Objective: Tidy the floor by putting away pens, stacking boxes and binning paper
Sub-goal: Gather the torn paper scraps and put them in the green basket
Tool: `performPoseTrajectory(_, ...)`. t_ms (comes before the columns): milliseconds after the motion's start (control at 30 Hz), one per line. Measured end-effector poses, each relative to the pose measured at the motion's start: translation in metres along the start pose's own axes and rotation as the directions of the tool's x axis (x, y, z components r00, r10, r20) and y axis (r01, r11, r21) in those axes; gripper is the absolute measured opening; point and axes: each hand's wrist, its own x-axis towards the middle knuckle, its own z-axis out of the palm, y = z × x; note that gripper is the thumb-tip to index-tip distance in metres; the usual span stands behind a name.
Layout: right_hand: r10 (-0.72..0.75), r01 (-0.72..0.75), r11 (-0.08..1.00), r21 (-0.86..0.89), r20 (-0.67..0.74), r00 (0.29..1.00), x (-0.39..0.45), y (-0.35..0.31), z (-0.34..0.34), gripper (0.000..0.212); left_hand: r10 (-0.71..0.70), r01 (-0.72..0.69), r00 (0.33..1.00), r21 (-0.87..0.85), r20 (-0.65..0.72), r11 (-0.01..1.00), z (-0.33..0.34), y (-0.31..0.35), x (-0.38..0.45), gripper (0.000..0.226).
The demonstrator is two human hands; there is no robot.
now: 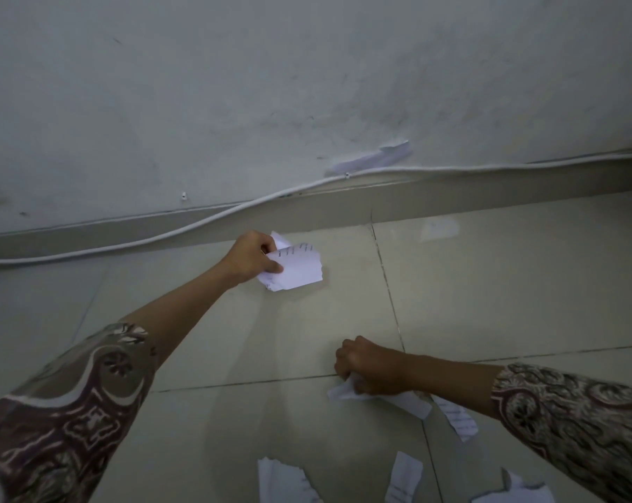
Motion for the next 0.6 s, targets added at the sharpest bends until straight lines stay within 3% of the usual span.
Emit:
performPoseTrajectory(100,-0.032,0.032,0.999,-0.002,-0.017,0.999,0.004,0.0,-0.009,0.013,-0.003,0.002,1.0,-0.026,-0.021,1.0,-0.006,0.012,-0.004,0.027)
performPoseTrajectory(200,0.031,-0.005,0.982,0.187,-0.137,0.99,0.002,0.008,-0.04,0.003,0.008,-0.012,0.999,-0.089,-0.04,0.996,-0.008,0.027,-0.002,0.023)
performPoseTrajectory(300,0.122,-0.019,0.934,0.357,-0.27,0.955,-0.011,0.02,-0.087,0.033,0.007,-0.014,0.998,-0.125,-0.057,0.992,-0.007,0.044,0.003,0.023)
performPoseTrajectory(367,0.198,-0.029,0.902,0.431,-0.352,0.915,-0.024,0.029,-0.114,0.037,0.034,-0.043,0.997,-0.144,-0.064,0.989,-0.005,0.06,0.009,0.018)
performPoseTrajectory(467,0.307,-0.01,0.836,0.549,-0.453,0.837,-0.047,0.041,-0.139,0.015,0.079,-0.098,0.991,-0.179,-0.11,0.979,-0.002,0.087,0.013,0.016)
performPoseTrajectory(600,0.463,0.039,0.736,0.675,-0.545,0.698,-0.08,0.049,-0.165,0.017,0.147,-0.18,0.98,-0.279,-0.136,0.943,0.008,0.12,0.014,0.025)
